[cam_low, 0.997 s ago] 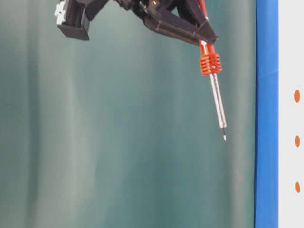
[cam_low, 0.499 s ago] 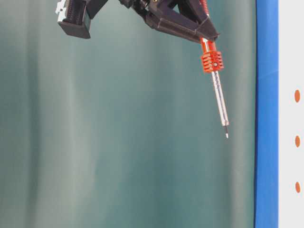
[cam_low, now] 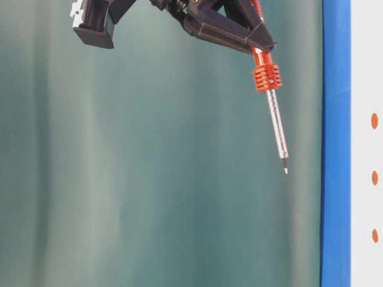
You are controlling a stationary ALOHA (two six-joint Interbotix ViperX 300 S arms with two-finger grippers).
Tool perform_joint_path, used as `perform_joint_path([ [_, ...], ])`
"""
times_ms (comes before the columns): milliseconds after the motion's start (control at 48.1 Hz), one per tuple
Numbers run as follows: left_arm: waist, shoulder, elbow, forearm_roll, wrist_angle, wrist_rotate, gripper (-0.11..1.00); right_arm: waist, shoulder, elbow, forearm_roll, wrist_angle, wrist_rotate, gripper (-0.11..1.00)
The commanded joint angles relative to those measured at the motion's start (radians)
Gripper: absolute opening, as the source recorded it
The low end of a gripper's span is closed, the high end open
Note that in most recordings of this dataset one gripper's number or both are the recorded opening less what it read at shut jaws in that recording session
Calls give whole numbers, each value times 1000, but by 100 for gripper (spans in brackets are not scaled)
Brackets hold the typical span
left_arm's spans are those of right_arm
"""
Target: Touch the tip of the soldering iron to the mark.
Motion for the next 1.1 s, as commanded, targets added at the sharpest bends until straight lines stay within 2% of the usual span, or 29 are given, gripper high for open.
perform_joint_path([
  [0, 2, 5, -11, 0, -11, 0, 2, -2, -8, -12, -2, -8, -2, 6],
  [582, 2, 6, -11, 0, -9, 0, 2, 0, 164, -12, 0, -81, -5, 6],
  [1080, 2, 9, -9, 0, -9, 0, 2, 3, 239, -11, -2, -117, -6, 6],
])
